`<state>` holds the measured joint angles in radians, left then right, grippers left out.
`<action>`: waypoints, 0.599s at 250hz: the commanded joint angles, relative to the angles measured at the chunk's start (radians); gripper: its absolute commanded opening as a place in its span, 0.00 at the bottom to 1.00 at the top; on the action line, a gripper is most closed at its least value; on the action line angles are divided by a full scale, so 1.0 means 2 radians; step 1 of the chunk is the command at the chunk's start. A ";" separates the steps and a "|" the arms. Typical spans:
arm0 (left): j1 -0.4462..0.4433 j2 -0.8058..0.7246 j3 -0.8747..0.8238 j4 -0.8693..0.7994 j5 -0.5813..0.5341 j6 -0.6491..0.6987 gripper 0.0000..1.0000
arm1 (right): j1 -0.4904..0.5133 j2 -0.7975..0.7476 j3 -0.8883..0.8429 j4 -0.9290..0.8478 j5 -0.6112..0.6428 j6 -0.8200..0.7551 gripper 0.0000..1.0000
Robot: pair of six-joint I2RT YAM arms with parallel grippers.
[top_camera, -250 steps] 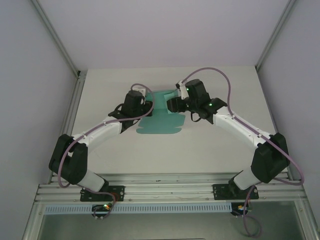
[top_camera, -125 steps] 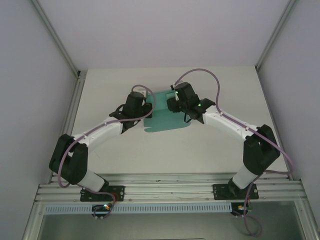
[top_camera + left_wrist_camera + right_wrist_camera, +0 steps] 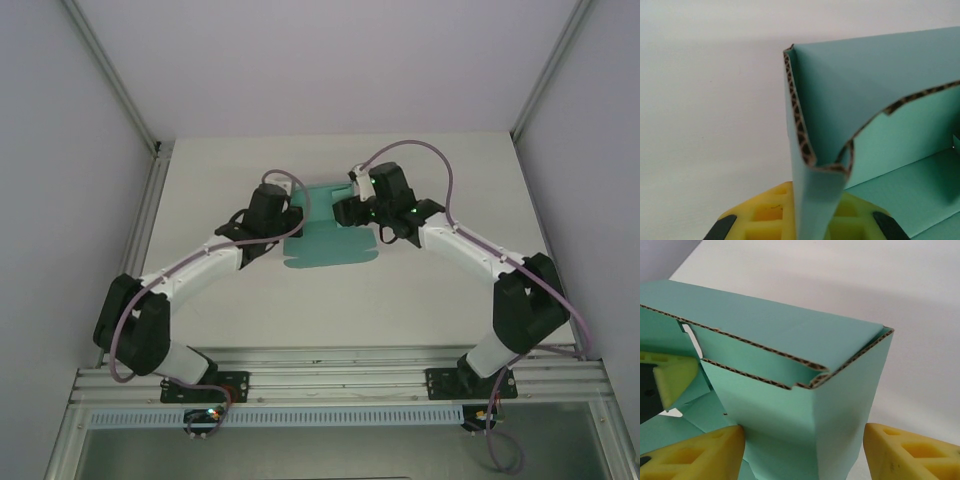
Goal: Assemble paper box
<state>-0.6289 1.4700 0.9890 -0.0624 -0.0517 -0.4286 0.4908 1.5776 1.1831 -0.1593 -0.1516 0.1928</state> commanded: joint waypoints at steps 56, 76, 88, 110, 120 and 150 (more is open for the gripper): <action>-0.027 -0.029 0.028 0.044 0.067 0.017 0.00 | -0.010 0.003 -0.002 0.002 -0.073 -0.017 0.71; -0.029 -0.027 0.031 0.044 0.067 0.019 0.00 | -0.010 0.014 0.011 -0.001 -0.074 -0.016 0.71; -0.032 -0.025 0.034 0.042 0.066 0.020 0.00 | -0.009 0.022 0.019 0.000 -0.079 -0.014 0.69; -0.035 -0.023 0.040 0.041 0.063 0.023 0.00 | -0.001 0.029 0.031 -0.004 -0.048 -0.011 0.57; -0.036 -0.024 0.039 0.041 0.062 0.024 0.00 | 0.001 0.035 0.038 -0.010 -0.023 -0.006 0.49; -0.038 -0.023 0.043 0.041 0.060 0.026 0.00 | 0.011 0.040 0.043 -0.008 0.030 -0.002 0.30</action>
<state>-0.6426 1.4590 1.0096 -0.0803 -0.0719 -0.4171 0.4656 1.6211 1.2453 -0.1768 -0.1562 0.1886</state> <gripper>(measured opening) 0.086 0.369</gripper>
